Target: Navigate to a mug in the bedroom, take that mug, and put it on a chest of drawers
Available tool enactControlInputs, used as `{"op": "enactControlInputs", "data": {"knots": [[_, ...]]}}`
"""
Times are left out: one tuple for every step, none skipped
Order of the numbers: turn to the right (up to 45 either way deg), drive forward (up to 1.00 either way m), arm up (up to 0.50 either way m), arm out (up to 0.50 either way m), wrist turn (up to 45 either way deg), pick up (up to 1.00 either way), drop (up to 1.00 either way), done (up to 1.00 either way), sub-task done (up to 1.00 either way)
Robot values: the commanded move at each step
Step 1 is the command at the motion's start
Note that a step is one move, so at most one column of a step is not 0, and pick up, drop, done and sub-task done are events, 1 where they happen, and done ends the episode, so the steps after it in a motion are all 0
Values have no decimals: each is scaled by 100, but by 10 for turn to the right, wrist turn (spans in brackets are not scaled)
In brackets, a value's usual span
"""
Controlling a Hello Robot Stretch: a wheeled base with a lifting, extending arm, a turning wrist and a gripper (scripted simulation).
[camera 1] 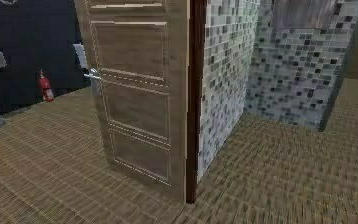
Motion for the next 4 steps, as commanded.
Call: {"op": "enactControlInputs", "data": {"knots": [[-450, 0, 0, 0, 0, 0, 0, 0, 0], [-120, 0, 0, 0, 0, 0, 0, 0, 0], [0, 100, 0, 0, 0, 0, 0, 0, 0], [-180, 0, 0, 0, 0, 0, 0, 0, 0]]}}
